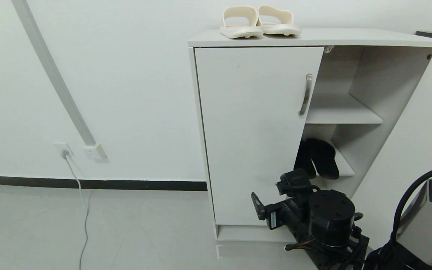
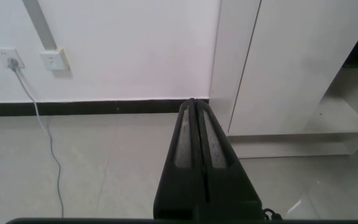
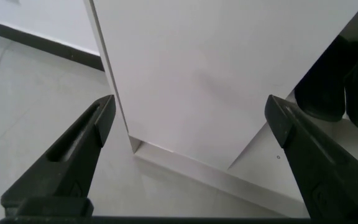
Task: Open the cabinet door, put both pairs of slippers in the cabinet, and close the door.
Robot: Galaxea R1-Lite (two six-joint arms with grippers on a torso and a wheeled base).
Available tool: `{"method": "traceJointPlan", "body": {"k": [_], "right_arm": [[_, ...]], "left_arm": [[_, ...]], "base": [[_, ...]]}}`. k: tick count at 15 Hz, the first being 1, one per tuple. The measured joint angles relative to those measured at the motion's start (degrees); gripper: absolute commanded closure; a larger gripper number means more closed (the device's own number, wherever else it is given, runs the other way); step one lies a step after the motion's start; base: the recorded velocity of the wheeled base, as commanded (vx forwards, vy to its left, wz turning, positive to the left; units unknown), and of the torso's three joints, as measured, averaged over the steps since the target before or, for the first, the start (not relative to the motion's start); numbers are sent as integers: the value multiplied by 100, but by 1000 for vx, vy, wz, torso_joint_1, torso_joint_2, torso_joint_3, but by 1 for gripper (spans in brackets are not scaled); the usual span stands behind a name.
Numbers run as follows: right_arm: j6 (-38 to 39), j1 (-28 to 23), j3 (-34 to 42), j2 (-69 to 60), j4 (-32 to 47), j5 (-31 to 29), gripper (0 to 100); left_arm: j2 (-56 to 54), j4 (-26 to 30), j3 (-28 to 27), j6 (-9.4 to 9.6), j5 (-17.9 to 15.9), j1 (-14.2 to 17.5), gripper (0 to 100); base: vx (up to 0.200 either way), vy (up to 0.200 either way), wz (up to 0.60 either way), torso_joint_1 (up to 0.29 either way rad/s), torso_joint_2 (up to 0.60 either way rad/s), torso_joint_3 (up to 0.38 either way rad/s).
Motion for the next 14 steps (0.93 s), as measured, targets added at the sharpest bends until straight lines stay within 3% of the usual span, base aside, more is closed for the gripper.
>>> {"method": "traceJointPlan", "body": {"k": [6, 14], "right_arm": [[39, -5, 4, 11, -11, 16, 0], [57, -162, 37, 4, -11, 38, 0]], "left_arm": [[0, -5, -2, 16, -6, 0, 100], [0, 2, 0, 18, -11, -2, 100]], "base": [[0, 0, 0, 29, -386, -355], [0, 0, 0, 127, -464, -340]]}}
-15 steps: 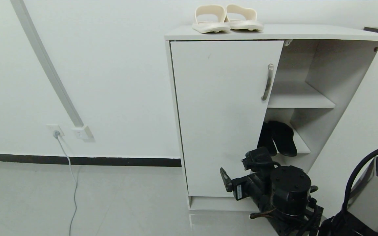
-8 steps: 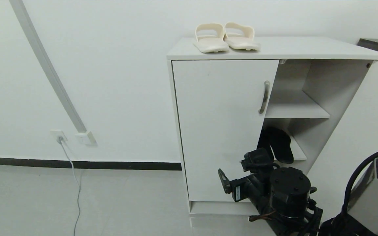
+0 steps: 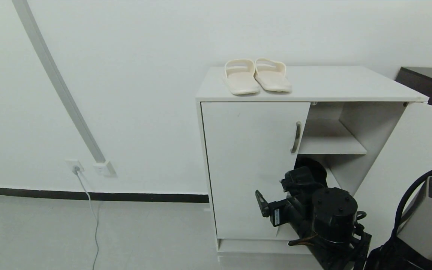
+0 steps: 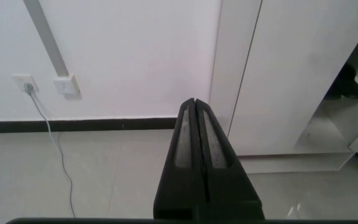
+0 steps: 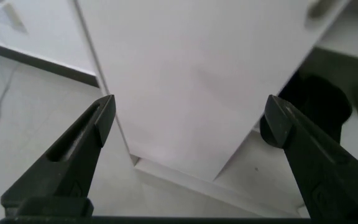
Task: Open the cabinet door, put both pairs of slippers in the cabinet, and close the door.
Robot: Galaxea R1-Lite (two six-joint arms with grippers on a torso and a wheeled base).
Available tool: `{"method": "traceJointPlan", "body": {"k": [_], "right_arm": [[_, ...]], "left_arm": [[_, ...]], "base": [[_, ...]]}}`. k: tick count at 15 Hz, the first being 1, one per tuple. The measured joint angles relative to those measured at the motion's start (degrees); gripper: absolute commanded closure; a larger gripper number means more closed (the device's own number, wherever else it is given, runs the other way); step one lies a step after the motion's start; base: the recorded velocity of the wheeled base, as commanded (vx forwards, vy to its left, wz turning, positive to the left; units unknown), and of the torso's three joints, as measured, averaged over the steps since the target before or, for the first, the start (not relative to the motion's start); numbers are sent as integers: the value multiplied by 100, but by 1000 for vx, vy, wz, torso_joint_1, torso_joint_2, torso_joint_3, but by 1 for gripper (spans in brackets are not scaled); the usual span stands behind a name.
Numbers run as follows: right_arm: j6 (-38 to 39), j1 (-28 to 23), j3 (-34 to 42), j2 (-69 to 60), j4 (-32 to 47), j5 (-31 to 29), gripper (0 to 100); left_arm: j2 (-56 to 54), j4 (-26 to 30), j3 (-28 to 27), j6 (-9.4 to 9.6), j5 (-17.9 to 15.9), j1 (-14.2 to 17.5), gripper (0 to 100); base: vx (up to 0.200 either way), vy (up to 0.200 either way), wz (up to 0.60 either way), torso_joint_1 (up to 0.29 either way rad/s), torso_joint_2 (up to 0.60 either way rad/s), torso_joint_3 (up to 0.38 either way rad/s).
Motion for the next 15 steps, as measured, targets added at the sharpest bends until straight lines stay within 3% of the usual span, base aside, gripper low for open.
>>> {"method": "traceJointPlan", "body": {"k": [15], "right_arm": [[-11, -22, -6, -21, -2, -6, 0]], "left_arm": [[7, -2, 0, 0, 0, 2, 100]], "base": [[0, 0, 0, 206, -523, -317]]}}
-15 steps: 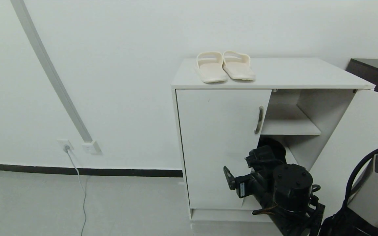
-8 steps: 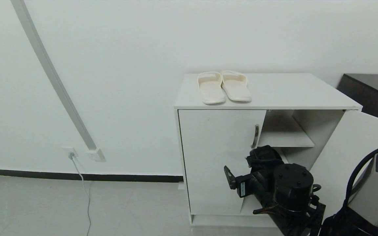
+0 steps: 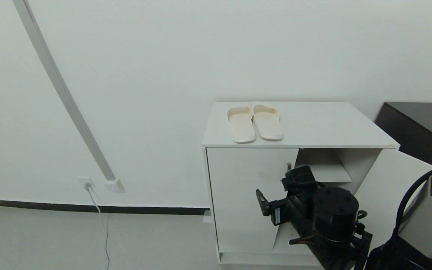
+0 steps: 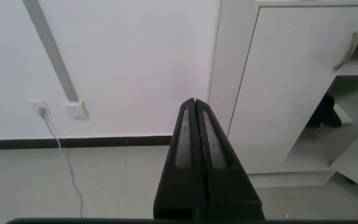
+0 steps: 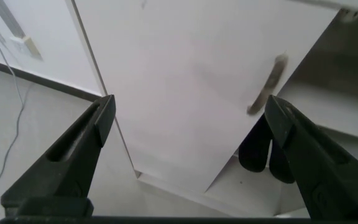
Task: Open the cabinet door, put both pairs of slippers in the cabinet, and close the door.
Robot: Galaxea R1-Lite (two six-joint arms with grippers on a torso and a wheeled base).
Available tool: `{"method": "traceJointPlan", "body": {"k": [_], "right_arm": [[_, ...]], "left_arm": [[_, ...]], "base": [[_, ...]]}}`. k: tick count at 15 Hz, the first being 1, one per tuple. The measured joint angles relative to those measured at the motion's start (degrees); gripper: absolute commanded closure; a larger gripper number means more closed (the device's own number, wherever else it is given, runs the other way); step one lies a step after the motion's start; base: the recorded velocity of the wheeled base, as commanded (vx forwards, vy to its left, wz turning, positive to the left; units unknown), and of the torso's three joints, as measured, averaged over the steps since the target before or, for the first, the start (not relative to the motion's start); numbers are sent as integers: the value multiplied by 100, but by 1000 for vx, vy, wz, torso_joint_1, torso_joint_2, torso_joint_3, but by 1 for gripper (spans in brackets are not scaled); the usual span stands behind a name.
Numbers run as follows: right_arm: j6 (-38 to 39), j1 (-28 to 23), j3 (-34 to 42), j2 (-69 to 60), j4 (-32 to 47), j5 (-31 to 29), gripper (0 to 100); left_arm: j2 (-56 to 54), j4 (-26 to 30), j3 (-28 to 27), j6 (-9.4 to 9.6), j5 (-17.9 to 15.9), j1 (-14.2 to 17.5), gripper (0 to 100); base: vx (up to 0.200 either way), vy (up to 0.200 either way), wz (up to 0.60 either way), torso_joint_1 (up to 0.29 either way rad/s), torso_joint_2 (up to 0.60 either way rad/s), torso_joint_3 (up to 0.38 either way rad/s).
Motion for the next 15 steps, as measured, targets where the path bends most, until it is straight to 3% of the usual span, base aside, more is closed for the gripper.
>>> {"method": "traceJointPlan", "body": {"k": [10, 15], "right_arm": [[-10, 0, 48, -2, -88, 0, 0], [-65, 2, 182, 9, -471, 4, 0]], "left_arm": [[2, -2, 0, 0, 2, 0, 100], [2, 2, 0, 13, 0, 0, 100]], "base": [[0, 0, 0, 215, -480, -266], [0, 0, 0, 67, -145, -73]]}}
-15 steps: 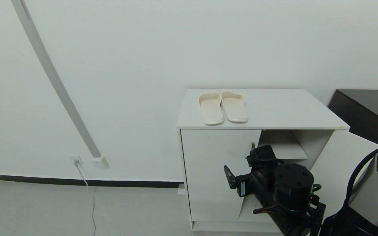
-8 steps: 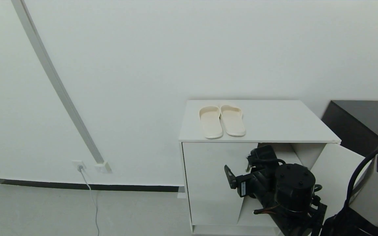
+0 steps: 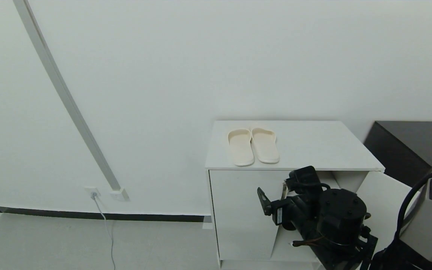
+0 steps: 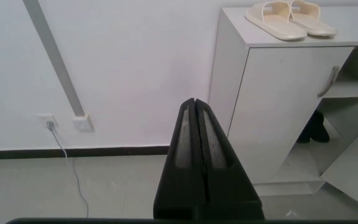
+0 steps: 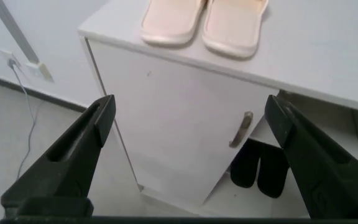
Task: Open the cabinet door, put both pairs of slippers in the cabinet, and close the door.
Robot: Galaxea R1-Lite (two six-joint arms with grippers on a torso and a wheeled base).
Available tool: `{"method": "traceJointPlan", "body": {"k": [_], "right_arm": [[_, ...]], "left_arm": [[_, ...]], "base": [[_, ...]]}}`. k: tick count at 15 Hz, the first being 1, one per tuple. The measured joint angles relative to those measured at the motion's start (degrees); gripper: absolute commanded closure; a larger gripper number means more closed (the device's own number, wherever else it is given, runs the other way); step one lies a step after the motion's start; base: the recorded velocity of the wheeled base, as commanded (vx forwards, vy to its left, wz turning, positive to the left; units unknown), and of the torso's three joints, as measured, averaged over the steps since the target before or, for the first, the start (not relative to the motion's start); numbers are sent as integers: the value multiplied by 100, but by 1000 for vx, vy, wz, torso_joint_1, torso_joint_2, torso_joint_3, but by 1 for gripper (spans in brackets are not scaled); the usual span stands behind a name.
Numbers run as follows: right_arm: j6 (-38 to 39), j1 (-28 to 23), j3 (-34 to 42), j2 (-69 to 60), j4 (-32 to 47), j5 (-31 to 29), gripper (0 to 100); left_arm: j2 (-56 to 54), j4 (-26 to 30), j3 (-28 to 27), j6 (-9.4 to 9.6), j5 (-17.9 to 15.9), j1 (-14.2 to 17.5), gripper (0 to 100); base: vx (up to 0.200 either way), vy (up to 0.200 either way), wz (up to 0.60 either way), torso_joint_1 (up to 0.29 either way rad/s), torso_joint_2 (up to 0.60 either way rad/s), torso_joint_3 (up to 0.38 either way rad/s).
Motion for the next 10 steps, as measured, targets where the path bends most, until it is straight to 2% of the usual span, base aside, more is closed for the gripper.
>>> {"method": "traceJointPlan", "body": {"k": [3, 7, 8, 10], "right_arm": [[-297, -2, 0, 89, -255, 24, 0], [-240, -166, -484, 100, 780, 46, 0], [-101, -204, -691, 67, 1380, 46, 0], [315, -247, -1640, -16, 2981, 46, 0]], "left_arm": [[0, 0, 0, 0, 0, 0, 100], [0, 0, 0, 1, 0, 0, 100], [0, -2, 0, 1, 0, 0, 100], [0, -2, 0, -2, 0, 0, 100]], "base": [[0, 0, 0, 0, 0, 0], [0, 0, 0, 0, 0, 0], [0, 0, 0, 0, 0, 0], [0, 0, 0, 0, 0, 0]]}}
